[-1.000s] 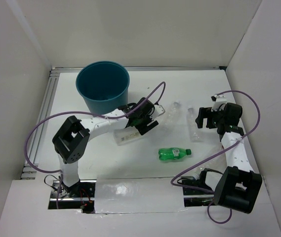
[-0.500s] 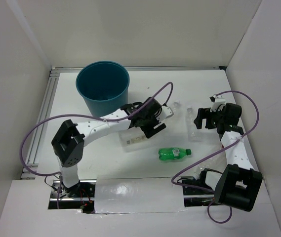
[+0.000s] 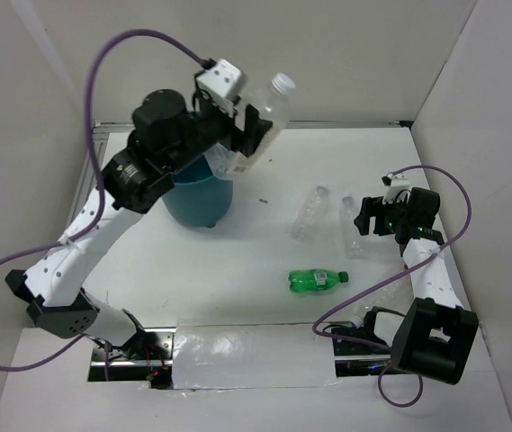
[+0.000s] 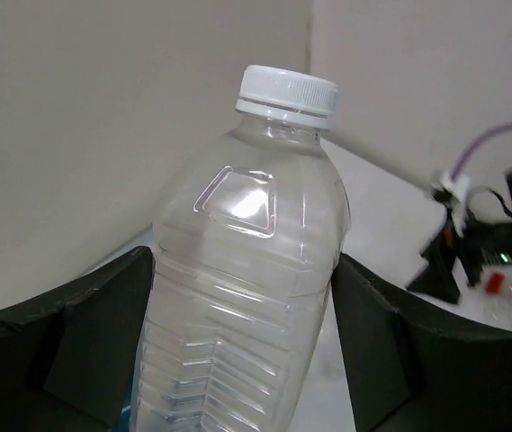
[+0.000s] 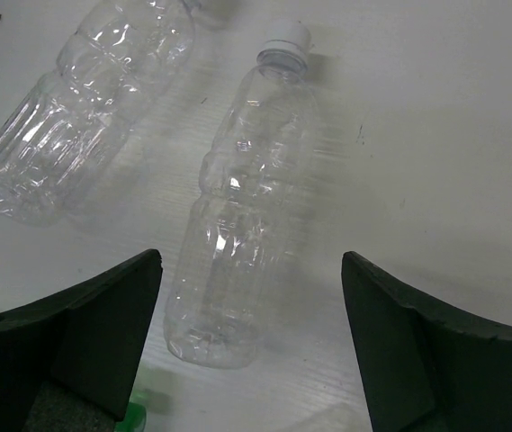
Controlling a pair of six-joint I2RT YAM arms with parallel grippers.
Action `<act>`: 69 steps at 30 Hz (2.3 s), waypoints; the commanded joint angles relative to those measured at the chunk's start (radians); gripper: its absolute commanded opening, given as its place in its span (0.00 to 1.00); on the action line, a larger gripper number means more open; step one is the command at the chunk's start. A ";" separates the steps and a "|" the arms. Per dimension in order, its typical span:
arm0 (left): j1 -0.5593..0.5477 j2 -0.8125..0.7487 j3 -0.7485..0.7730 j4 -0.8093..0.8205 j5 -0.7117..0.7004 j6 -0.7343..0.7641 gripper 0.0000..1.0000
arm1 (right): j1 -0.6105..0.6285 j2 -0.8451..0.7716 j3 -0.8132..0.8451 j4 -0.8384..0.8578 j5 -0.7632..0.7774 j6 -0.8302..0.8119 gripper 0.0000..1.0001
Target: Put the plastic bottles in the bin
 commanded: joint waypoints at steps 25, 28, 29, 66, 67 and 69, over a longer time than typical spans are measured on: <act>0.314 0.000 -0.209 0.222 -0.321 0.000 0.96 | 0.091 0.355 0.206 -0.050 0.066 -0.045 1.00; 0.266 -0.011 -0.197 0.211 -0.361 0.050 1.00 | 0.114 0.414 0.217 -0.025 0.095 -0.025 1.00; 0.266 -0.020 -0.197 0.211 -0.373 0.050 1.00 | 0.114 0.441 0.226 -0.013 0.109 -0.016 0.99; -0.452 -0.090 -1.064 0.624 -0.082 -0.042 0.94 | 0.331 0.606 1.144 -0.061 -0.467 -0.018 0.25; -0.452 -0.074 -1.064 0.638 -0.094 -0.042 0.94 | 0.367 0.639 1.166 0.017 -0.486 0.008 0.25; -0.462 -0.051 -1.064 0.665 -0.109 -0.042 0.94 | 0.478 0.688 1.262 0.059 -0.497 0.058 0.26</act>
